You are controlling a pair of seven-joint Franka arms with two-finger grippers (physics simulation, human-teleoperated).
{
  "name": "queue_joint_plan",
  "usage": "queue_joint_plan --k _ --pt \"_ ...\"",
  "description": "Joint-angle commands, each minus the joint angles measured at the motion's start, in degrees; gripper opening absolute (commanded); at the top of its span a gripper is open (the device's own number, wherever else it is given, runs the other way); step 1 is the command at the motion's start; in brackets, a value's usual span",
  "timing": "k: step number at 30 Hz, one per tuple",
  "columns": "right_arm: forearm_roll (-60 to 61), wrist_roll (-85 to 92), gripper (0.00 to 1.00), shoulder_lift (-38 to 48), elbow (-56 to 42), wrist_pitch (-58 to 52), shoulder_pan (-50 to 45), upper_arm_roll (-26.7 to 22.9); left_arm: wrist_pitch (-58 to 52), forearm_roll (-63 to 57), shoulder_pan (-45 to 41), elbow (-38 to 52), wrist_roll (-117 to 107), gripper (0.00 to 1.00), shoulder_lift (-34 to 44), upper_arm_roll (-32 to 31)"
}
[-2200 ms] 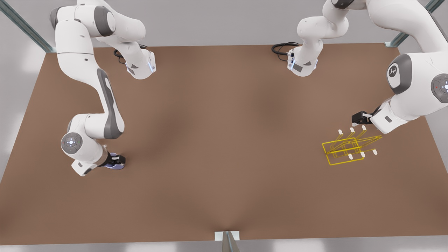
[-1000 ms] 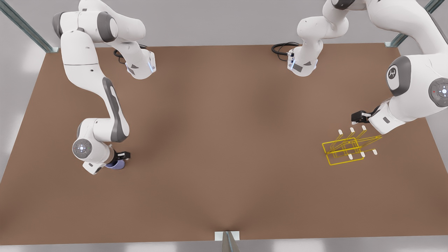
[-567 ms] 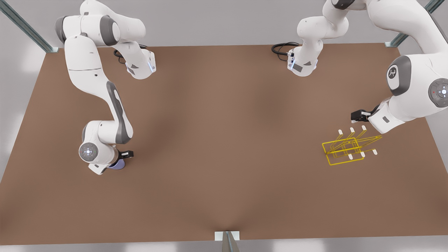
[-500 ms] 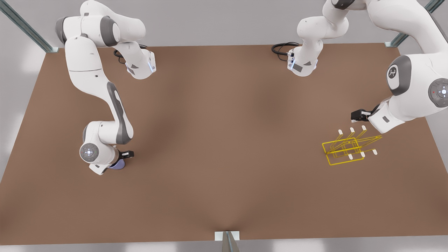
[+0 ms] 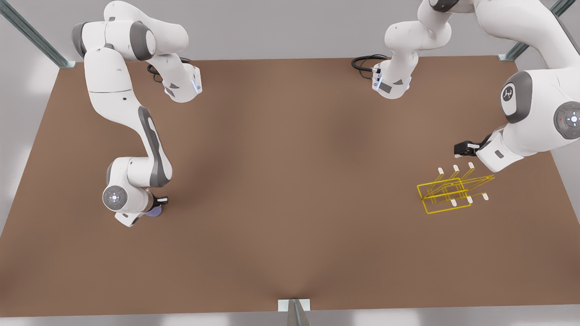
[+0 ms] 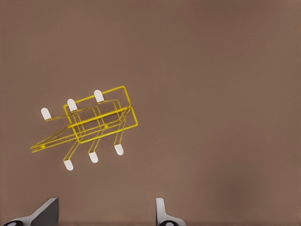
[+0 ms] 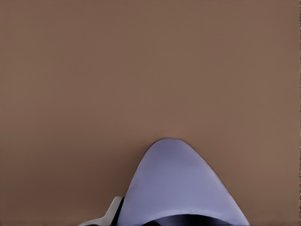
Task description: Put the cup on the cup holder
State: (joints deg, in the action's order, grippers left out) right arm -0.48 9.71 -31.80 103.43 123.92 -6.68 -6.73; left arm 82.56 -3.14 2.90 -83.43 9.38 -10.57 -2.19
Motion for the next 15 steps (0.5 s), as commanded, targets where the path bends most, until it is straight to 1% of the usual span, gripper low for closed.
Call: queue_joint_plan --k 1,5,9,10,12,15 --pt "-0.23 0.13 0.21 0.07 -0.16 -0.53 0.0 -0.04 0.05 -0.02 0.0 0.03 -0.68 1.0 0.11 -0.01" --pt "0.21 -0.05 0.21 0.25 -2.36 -2.37 -0.53 0.05 0.05 -0.11 0.0 0.03 -0.59 1.0 0.11 -0.01" --pt "5.13 0.66 0.21 0.42 -6.57 -4.3 -3.69 0.4 -0.12 0.07 0.0 0.03 -0.76 1.0 0.11 -0.01" --pt "9.87 0.57 0.21 0.51 -8.24 -4.39 -5.36 0.48 -0.38 0.15 0.0 0.03 -0.68 1.0 0.11 0.08" --pt "23.05 -0.22 0.21 0.34 -12.99 -4.3 -10.54 0.4 -0.39 0.07 0.0 0.03 -0.68 1.0 0.28 -0.01" --pt "34.39 -4.79 0.21 -0.8 -16.41 -4.13 -15.73 0.4 -1.35 -0.02 0.0 1.52 -0.68 1.0 0.55 -0.01"
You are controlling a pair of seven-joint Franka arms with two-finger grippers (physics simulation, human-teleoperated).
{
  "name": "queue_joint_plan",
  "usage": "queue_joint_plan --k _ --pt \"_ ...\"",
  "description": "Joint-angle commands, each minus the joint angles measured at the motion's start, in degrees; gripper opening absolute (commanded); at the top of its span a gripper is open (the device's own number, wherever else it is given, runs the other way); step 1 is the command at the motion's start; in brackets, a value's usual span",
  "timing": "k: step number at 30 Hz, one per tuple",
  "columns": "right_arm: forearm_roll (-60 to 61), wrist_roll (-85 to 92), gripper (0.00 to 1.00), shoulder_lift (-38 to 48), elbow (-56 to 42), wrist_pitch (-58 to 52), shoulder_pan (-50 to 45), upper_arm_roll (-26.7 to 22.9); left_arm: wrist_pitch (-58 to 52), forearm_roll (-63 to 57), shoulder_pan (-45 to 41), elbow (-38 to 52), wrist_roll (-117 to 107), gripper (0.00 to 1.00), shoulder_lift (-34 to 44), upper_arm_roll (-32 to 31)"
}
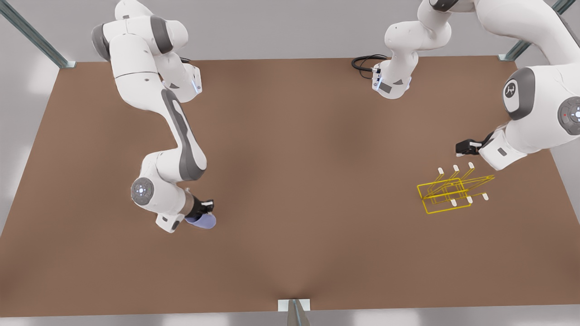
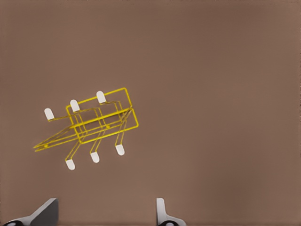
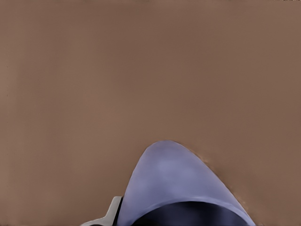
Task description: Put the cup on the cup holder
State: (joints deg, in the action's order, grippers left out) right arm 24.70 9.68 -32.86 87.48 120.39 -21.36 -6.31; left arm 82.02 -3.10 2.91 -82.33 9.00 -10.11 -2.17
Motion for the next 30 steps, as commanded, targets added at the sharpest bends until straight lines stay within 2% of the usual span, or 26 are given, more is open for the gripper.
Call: queue_joint_plan --k 1,2,5,8,13,19,25,26,27,30 --pt "15.44 -4.58 0.21 -1.85 -2.22 -0.34 -1.58 -0.02 -1.68 -0.06 -0.01 0.41 -0.3 1.0 0.09 -0.03" --pt "22.56 -4.49 0.21 -2.73 -2.83 -0.07 -2.81 -0.02 -2.48 -0.06 -0.01 0.5 -0.22 1.0 0.18 -0.03" --pt "32.42 -4.41 0.21 -8.36 -12.15 0.63 -6.85 0.07 -2.92 -0.15 -0.19 0.68 -0.22 1.0 0.36 -0.12" --pt "44.89 -3.79 0.21 -15.56 -19.35 9.24 -14.58 0.07 -2.74 -0.06 -0.1 0.68 -0.22 1.0 0.27 -0.03" --pt "65.12 9.39 0.21 -29.89 -34.12 17.06 -21.97 0.07 -2.83 -0.06 -0.19 0.68 -0.22 1.0 0.36 -0.03" --pt "71.62 23.8 0.21 -34.72 -34.21 17.86 -23.38 0.16 -2.39 0.2 -0.27 0.68 -0.39 1.0 0.71 -0.21" --pt "71.89 24.95 0.21 -36.05 -34.3 17.86 -23.55 1.39 -1.78 0.03 -0.27 0.68 -0.39 1.0 0.62 -0.12" --pt "71.89 24.78 0.8 -36.05 -34.3 17.86 -23.55 1.39 -1.34 -0.06 -0.27 0.68 -0.39 1.0 0.62 -0.2" --pt "71.98 24.95 1.0 -36.05 -34.3 17.86 -23.55 1.39 -0.72 0.03 -0.19 0.68 -0.39 1.0 0.53 -0.12" --pt "71.98 24.95 1.0 -35.96 -34.3 17.86 -23.47 1.3 -0.63 0.03 -0.01 0.68 -0.66 1.0 0.53 -0.03"
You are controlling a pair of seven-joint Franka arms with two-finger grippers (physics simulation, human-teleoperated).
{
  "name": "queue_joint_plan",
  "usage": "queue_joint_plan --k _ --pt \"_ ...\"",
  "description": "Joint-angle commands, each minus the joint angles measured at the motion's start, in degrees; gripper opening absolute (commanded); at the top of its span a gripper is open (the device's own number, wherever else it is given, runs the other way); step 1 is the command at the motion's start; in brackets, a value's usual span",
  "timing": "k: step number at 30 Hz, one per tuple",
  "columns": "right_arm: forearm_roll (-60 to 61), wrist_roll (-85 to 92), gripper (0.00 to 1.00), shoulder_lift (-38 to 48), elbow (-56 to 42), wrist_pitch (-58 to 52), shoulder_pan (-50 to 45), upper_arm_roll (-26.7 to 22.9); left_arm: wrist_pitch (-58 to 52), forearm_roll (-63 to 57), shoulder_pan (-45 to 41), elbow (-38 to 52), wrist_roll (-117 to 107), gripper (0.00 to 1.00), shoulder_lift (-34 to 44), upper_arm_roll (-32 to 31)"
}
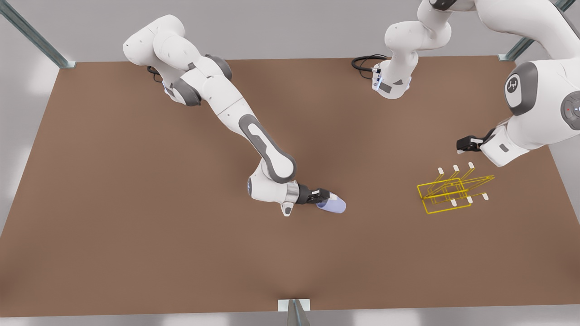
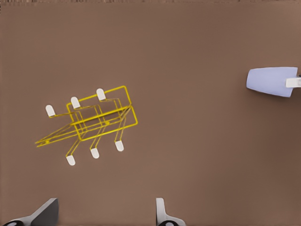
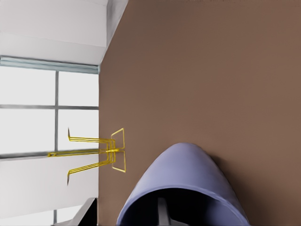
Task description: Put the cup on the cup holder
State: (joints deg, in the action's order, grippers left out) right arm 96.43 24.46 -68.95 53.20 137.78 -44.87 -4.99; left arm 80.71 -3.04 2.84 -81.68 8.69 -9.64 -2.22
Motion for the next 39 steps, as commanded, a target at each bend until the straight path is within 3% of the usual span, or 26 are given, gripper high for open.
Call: queue_joint_plan --k 1,16,18,20,22,23,25,27,28,29,34,37,39 --pt "0.25 10.17 1.0 0.13 -0.02 0.47 0.05 -0.1 0.68 0.05 -0.03 0.03 -0.34 1.0 0.06 0.02" --pt "-5.63 11.23 1.0 5.58 7.18 -9.02 7.61 -0.63 -1.35 0.4 0.15 2.75 -7.45 1.0 -0.91 0.81" --pt "-12.65 11.05 1.0 8.39 10.87 -14.54 11.55 -0.63 -0.29 0.4 -5.91 0.64 -35.44 1.0 -3.27 0.81" --pt "-32.17 9.82 1.0 11.91 10.44 -32.82 21.49 -1.42 1.55 0.49 -12.68 0.91 -64.48 1.0 -8.2 0.55" --pt "-42.72 9.03 1.0 15.34 10.26 -45.75 22.29 -11.78 12.35 0.93 -16.37 0.73 -94.18 1.0 -12.95 0.55" --pt "-47.55 6.23 1.0 17.27 10.17 -48.56 22.29 -14.16 16.49 0.75 -17.43 0.82 -107.89 1.0 -16.55 0.55" --pt "-69.16 -12.23 1.0 28.25 10.26 -51.37 23.43 -13.03 30.55 0.4 -19.28 0.99 -140.33 1.0 -23.67 0.55" --pt "-85.43 -23.02 1.0 38.44 10.79 -61.73 28.24 -6.71 36.53 -5.22 -20.95 5.98 -160.7 1.0 -31.48 0.64" --pt "-87.54 -28.66 1.0 43.19 11.22 -67.01 30.9 -3.44 38.37 -5.22 -21.12 9.34 -167.75 1.0 -33.34 0.55" --pt "-88.7 -31.13 1.0 48.19 14.2 -67.55 30.72 -3.44 42.15 -4.96 -20.95 9.52 -172.93 1.0 -33.25 0.46" --pt "-90.98 -31.31 1.0 55.42 23.97 -63.16 31.07 -3.44 52.53 -5.05 -20.86 6.09 -201.95 1.0 -33.25 0.37" --pt "-92.91 -31.49 1.0 55.51 25.38 -62.72 31.34 -3.53 56.48 -3.73 -20.86 2.84 -199.16 1.0 -33.25 -1.47" --pt "-93.27 -33.42 1.0 55.24 25.99 -62.89 31.16 -4.94 56.84 -3.29 -19.63 2.84 -183.34 1.0 -33.34 -4.28"
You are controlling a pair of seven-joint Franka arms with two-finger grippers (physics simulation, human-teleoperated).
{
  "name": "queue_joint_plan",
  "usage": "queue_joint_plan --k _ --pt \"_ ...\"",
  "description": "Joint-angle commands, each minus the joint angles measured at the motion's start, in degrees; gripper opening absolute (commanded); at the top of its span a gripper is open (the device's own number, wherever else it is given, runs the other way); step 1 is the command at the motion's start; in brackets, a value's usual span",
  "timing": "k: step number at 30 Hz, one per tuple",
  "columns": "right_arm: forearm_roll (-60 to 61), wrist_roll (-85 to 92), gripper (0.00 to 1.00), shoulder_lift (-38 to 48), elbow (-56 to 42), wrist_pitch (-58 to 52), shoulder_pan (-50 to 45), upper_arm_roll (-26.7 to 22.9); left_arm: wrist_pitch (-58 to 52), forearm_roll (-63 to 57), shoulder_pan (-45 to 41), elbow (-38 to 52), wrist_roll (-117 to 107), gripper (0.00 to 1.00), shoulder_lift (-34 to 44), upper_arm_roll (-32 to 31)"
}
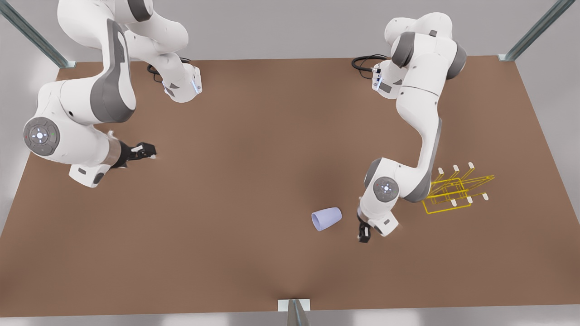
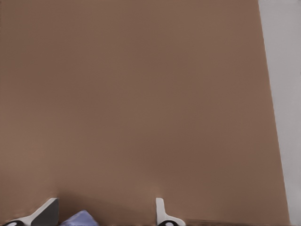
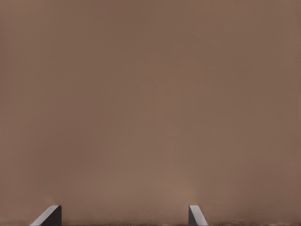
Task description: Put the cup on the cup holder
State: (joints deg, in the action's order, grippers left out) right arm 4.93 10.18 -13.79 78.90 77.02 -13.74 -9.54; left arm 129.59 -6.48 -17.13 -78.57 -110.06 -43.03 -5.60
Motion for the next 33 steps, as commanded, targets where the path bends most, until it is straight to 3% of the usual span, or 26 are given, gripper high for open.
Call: queue_joint_plan --k 1,4,8,12,33 --pt "-2.46 -19.32 1.0 0.08 0.37 -2.13 -0.06 -0.48 7.96 3.4 0.96 -0.27 -59.93 1.0 0.06 -1.43" --pt "-2.82 -19.41 1.0 -0.01 0.64 -2.13 0.03 -0.48 7.78 10.34 1.4 -1.23 -43.85 1.0 -1.17 -1.43" --pt "-2.73 -18.8 1.0 -0.45 -0.42 -2.05 3.97 0.22 8.05 12.89 1.57 -1.23 -42.35 1.0 -1.97 -1.52" --pt "-4.05 -19.15 1.0 4.03 5.38 1.47 9.52 6.9 7.96 12.72 -0.8 -5.54 -33.47 1.0 -1.35 -1.61" --pt "-4.75 -18.8 1.0 2.19 2.75 1.21 9.61 6.72 18.77 15.27 -3.61 -8.09 -33.38 1.0 -3.99 -2.31"
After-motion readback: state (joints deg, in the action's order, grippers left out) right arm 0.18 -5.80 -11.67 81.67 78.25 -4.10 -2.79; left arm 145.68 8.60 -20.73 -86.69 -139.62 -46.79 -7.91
